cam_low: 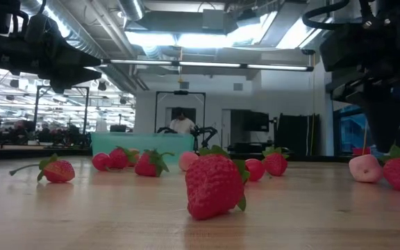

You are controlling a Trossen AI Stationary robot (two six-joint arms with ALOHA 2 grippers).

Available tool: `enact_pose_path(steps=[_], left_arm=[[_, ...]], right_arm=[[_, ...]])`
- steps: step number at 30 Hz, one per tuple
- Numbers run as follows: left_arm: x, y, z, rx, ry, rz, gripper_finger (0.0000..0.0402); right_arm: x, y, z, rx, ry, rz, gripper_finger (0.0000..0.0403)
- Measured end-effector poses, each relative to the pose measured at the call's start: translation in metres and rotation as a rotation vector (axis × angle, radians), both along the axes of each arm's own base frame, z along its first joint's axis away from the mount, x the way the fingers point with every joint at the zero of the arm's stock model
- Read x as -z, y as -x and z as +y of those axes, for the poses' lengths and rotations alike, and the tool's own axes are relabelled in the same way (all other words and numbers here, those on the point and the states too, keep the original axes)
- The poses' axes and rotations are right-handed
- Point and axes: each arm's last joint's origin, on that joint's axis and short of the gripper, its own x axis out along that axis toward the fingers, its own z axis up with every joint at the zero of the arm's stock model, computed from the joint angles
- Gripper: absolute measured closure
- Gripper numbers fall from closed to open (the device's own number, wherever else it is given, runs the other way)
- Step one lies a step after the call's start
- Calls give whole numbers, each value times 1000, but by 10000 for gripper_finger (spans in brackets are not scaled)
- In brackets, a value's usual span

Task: Pick and placing Produce into tupperware
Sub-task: Put the red strawberry into the blue bin

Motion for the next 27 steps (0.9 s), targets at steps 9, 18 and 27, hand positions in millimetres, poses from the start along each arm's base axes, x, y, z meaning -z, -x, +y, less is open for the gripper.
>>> enact_pose_path(steps=[9,18,27], left_arm=[[0,0,0,0,0,0,176],[0,0,0,0,0,0,176],[0,0,0,0,0,0,176]], right_arm=[[0,-2,1,-2,-10,-21,272],[0,-2,1,-12,-15,-18,300],[4,3,-1,-33,8,19,300]])
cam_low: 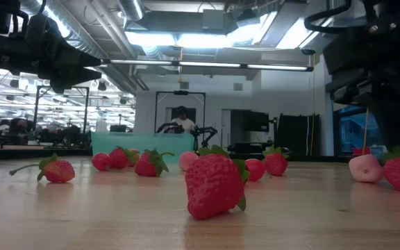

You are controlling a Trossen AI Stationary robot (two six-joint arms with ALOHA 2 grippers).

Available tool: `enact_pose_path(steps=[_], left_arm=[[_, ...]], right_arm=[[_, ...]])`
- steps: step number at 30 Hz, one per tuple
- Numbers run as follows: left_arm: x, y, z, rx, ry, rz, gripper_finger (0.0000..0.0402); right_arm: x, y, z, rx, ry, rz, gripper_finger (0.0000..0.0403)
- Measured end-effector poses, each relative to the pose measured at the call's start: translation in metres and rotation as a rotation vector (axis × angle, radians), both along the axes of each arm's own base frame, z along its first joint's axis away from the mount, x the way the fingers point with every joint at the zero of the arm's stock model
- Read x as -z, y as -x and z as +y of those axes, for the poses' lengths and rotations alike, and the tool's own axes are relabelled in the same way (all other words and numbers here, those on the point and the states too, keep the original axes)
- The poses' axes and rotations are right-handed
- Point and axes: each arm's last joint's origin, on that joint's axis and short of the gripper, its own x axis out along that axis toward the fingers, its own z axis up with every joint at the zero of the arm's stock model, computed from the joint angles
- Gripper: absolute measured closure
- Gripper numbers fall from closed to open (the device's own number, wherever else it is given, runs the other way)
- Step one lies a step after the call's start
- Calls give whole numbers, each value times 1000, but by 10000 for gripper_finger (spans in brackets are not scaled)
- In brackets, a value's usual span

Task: Pick and placing Produce into tupperware
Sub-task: Put the red strawberry into the blue bin

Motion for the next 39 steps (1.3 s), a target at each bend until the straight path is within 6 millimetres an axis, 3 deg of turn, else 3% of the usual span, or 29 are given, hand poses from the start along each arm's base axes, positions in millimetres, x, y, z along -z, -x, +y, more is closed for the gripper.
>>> enact_pose_path(steps=[14,26,32,39], left_arm=[[0,0,0,0,0,0,176],[0,0,0,0,0,0,176],[0,0,0,0,0,0,176],[0,0,0,0,0,0,176]], right_arm=[[4,0,0,-3,-5,-16,304],[4,0,0,33,-7,-15,388],[4,-1,0,34,-12,-26,393],[-20,-18,7,39,-53,-118,397]])
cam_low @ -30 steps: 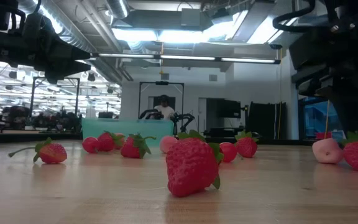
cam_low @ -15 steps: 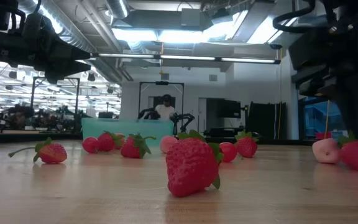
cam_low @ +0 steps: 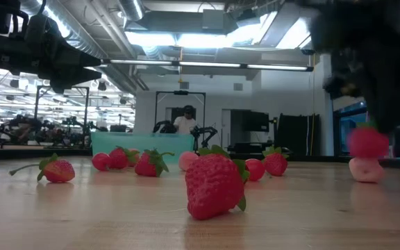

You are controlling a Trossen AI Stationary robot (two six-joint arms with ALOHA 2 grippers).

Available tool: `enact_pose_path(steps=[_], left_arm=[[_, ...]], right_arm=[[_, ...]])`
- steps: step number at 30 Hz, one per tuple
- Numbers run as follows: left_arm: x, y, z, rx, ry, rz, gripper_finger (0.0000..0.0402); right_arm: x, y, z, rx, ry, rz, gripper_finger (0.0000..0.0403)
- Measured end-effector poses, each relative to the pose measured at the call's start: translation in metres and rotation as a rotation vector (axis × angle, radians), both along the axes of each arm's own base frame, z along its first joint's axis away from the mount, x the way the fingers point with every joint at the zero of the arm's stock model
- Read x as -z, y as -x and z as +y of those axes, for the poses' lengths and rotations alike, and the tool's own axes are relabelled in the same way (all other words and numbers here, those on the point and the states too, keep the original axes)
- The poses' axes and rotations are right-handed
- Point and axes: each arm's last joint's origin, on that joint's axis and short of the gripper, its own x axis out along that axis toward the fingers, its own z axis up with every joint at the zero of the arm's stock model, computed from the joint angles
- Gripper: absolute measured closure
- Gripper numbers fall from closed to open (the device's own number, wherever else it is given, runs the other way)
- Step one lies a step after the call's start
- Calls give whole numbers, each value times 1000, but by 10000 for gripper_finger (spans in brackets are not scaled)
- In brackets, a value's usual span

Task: Pick and placing Produce into tupperware
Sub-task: Put the red strawberry into the blue bin

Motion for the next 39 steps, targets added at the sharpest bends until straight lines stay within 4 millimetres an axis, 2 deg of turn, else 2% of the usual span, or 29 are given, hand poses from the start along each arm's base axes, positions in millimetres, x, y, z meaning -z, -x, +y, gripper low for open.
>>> enact_pose_path(steps=[3,6,10,14,17,20,24,27,32,35,39], left_arm=[[0,0,0,0,0,0,176],[0,0,0,0,-4,1,176],[0,0,0,0,-5,2,176],[0,0,0,0,-4,1,176],[0,0,0,0,-26,10,176],[0,0,0,0,-28,12,176],[0,0,0,0,-25,10,176],[0,0,0,0,-25,10,176],[0,0,0,1,-25,10,176],[0,0,0,1,-25,10,176],[0,0,0,0,-31,12,176]], right_arm=[[-21,-13,3,10,-8,-83,397],[-45,-26,5,27,58,-205,397],[-76,-39,2,74,255,-383,397],[-101,-52,-13,98,478,-492,397],[-120,-65,-42,139,585,-519,397],[-140,-81,-84,163,630,-557,397],[-163,-94,-144,160,515,-675,397],[-171,-96,-183,201,461,-765,397],[-164,-104,-230,261,443,-838,397],[-150,-114,-250,263,421,-845,397],[-128,-137,-272,285,383,-769,397]])
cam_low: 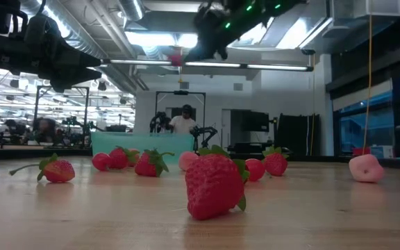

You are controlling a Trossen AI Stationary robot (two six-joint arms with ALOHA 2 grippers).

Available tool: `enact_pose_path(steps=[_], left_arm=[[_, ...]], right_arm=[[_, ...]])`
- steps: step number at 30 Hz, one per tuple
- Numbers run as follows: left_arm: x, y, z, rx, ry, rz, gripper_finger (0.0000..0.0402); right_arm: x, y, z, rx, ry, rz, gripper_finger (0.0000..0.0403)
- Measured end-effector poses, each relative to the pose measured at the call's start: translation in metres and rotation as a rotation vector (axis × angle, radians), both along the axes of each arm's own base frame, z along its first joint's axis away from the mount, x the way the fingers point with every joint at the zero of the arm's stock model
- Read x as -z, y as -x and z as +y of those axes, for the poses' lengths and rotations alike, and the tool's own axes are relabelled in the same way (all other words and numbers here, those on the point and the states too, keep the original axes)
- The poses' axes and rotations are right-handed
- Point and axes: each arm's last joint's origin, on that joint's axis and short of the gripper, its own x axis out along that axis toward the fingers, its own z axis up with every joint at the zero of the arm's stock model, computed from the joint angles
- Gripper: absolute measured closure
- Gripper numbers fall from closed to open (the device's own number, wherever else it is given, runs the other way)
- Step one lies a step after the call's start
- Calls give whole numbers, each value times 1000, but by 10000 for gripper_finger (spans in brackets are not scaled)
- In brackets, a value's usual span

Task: Pick and placing Produce into tupperware
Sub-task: Put the red strawberry into the blue bin

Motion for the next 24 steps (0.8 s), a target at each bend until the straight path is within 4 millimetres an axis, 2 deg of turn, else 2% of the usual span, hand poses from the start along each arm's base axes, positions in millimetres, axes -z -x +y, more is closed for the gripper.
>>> enact_pose_path(steps=[6,10,14,19,22,24], left_arm=[[0,0,0,0,0,0,176],[0,0,0,0,0,0,176],[0,0,0,0,-1,1,176],[0,0,0,0,-39,16,176],[0,0,0,-3,-53,22,176],[0,0,0,-9,-55,23,176]], right_arm=[[24,-44,-24,17,-55,138,397],[39,-66,-38,26,-95,242,397],[50,-79,-54,43,-139,323,397],[73,-96,-79,39,-239,297,397],[96,-96,-89,28,-309,305,397],[99,-94,-92,32,-319,317,397]])
